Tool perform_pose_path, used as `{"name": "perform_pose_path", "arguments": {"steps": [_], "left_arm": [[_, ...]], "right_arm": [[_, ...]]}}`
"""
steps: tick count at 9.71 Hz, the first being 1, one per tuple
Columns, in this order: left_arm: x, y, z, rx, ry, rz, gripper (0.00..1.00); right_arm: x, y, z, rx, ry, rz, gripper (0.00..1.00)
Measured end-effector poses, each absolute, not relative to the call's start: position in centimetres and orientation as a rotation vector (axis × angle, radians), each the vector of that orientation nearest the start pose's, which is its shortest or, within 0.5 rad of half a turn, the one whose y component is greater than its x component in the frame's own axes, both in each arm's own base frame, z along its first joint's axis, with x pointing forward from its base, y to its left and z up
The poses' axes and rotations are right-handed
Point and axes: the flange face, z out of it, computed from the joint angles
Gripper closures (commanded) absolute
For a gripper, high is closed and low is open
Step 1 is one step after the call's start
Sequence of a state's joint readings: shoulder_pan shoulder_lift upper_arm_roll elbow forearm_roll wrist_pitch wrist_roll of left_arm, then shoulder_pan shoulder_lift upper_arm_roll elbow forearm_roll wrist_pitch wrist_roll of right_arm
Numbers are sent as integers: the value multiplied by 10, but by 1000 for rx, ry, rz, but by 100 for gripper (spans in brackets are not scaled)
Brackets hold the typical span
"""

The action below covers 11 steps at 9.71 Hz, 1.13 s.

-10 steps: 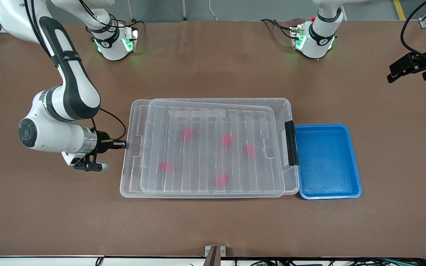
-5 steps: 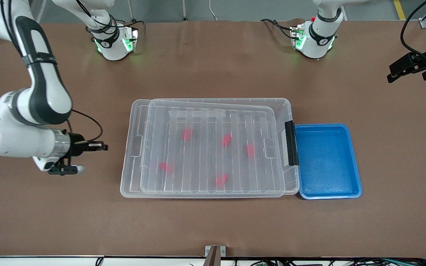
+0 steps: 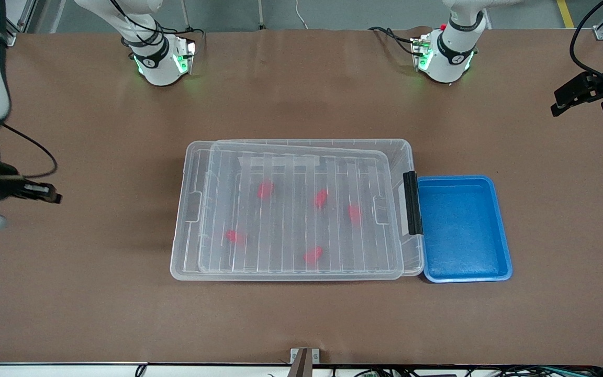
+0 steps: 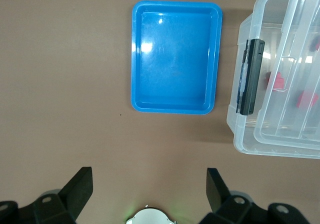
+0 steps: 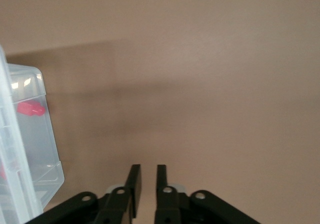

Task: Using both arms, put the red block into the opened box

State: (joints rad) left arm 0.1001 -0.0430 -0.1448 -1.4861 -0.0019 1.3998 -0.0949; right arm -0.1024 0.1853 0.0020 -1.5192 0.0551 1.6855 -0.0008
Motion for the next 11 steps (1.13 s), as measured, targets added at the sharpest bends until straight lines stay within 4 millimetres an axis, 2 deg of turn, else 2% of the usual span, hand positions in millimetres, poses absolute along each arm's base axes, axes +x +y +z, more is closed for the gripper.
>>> {"name": "perform_pose_path", "arguments": {"steps": [1, 2, 4, 5, 8, 11], "left_arm": [[522, -25, 672, -3133, -79, 68, 0], [522, -25, 672, -3133, -80, 68, 0], [522, -25, 672, -3133, -80, 67, 0], [522, -25, 672, -3133, -80, 67, 0], [522, -25, 672, -3133, -79, 67, 0], [522, -25, 672, -3133, -79, 67, 0]], "right_arm": [[593, -58, 590, -3098, 174, -19, 0], [571, -59, 618, -3102, 185, -10, 0], [537, -58, 654, -3101, 187, 20, 0], [534, -58, 658, -3101, 188, 10, 0], [542, -60, 650, -3101, 192, 10, 0], [542, -60, 649, -3101, 193, 10, 0]]}}
